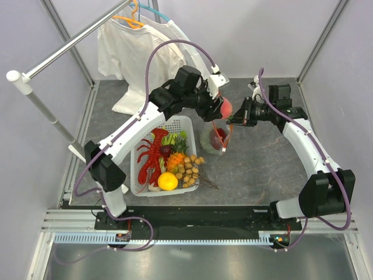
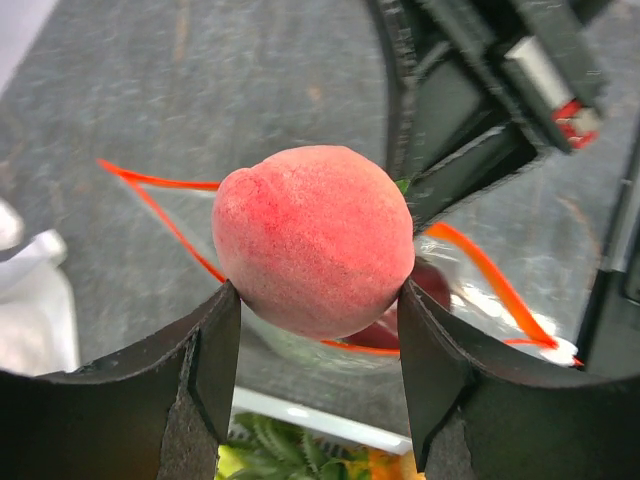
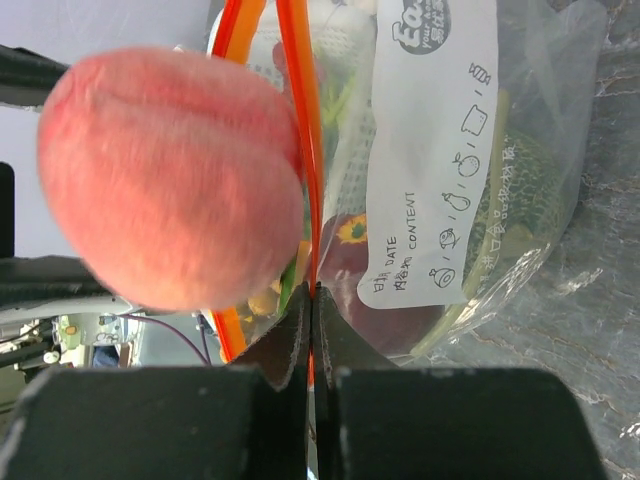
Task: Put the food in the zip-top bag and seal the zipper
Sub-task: Place the fake fruit in the zipper food storage bag, then adjust the zipper food storage bag at the center of the board.
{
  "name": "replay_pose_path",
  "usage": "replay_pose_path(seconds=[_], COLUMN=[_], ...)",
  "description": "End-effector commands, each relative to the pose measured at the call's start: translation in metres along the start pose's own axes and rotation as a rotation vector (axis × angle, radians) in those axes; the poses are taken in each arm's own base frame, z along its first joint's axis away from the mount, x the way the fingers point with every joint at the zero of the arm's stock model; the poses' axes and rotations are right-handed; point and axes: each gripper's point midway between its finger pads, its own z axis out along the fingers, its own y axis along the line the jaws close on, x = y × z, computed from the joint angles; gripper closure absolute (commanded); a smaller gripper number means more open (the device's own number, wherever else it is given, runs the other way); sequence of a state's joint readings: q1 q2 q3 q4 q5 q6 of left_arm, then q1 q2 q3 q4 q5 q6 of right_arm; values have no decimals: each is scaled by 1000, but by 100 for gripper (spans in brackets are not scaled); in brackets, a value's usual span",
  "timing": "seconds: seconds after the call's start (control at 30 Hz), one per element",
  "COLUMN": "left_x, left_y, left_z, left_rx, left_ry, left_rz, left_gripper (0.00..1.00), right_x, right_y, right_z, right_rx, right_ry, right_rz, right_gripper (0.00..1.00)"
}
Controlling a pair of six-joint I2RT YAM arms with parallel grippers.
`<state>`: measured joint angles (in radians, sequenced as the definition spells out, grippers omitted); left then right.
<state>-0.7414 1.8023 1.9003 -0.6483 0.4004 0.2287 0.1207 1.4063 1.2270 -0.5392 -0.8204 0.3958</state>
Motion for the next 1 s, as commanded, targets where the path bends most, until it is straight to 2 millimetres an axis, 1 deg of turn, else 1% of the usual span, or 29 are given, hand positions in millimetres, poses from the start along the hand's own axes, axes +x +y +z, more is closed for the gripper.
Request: replay_pose_path(seconds=[0.0,0.07,0.1,0.17,0.27,0.3,0.37,0.4,0.43,0.47,0.5,0.53,0.57,0.6,0.63,0.7,0.73,0.77,0.8,0.83,0.87,0.9,0.93,0.97], left_x=[-4,6,9,10,-2,-9,-21,-28,-28,-32,-29,-26,-22,-13,-11,-3,-2,0,4,6,7,9,16,21], left_y=[28,33,33,29,24,22,17,18,12,-5,-13,-37,-44,-56,-63,-67,-66,-68,-71,-69,-77,-80,-83,-93], left_z=[-2,-2,-1,-1,-10,-16,-26,-38,-44,-49,-54,-67,-71,-80,-81,-80,-77,-74,-72,-66,-62,-59,-55,-49], left_rx=[-150,-180,-177,-158,-130,-128,-92,-84,-41,70,124,231,268,308,343,365,374,386,403,395,414,422,437,460], left_ry=[6,48,60,62,25,7,-37,-62,-75,-110,-122,-155,-177,-190,-222,-226,-235,-236,-225,-218,-218,-211,-190,-177], left_rz=[19,11,10,13,36,44,62,74,91,157,199,260,374,425,529,589,650,683,709,768,795,809,845,867], left_gripper=[38,33,25,17,6,0,0,0,0,0,0,1,3,4,5,7,9,13,14,16,19,21,24,29], right_x=[-20,-22,-23,-24,-26,-28,-30,-33,-34,-35,-39,-38,-38,-39,-38,-37,-36,-35,-33,-31,-30,-30,-29,-29], right_y=[15,17,17,18,19,20,21,23,25,25,29,29,30,31,31,30,28,28,27,25,26,27,26,27], right_z=[-9,-10,-10,-11,-12,-12,-11,-12,-13,-13,-15,-15,-14,-15,-13,-12,-9,-8,-6,-4,-3,-3,-1,-1], right_rx=[-11,-18,-19,-20,-32,-36,-42,-46,-52,-53,-59,-62,-68,-72,-83,-90,-91,-94,-94,-94,-95,-97,-97,-98], right_ry=[-57,-58,-59,-62,-60,-60,-59,-65,-64,-66,-70,-62,-56,-53,-45,-34,-22,-14,1,10,15,18,24,24], right_rz=[-35,-35,-37,-41,-42,-44,-48,-58,-70,-77,-93,-103,-109,-113,-126,-131,-129,-136,-132,-130,-138,-142,-143,-148], right_gripper=[100,100,100,100,100,100,100,100,100,100,100,100,100,100,100,100,100,100,100,100,100,100,100,100])
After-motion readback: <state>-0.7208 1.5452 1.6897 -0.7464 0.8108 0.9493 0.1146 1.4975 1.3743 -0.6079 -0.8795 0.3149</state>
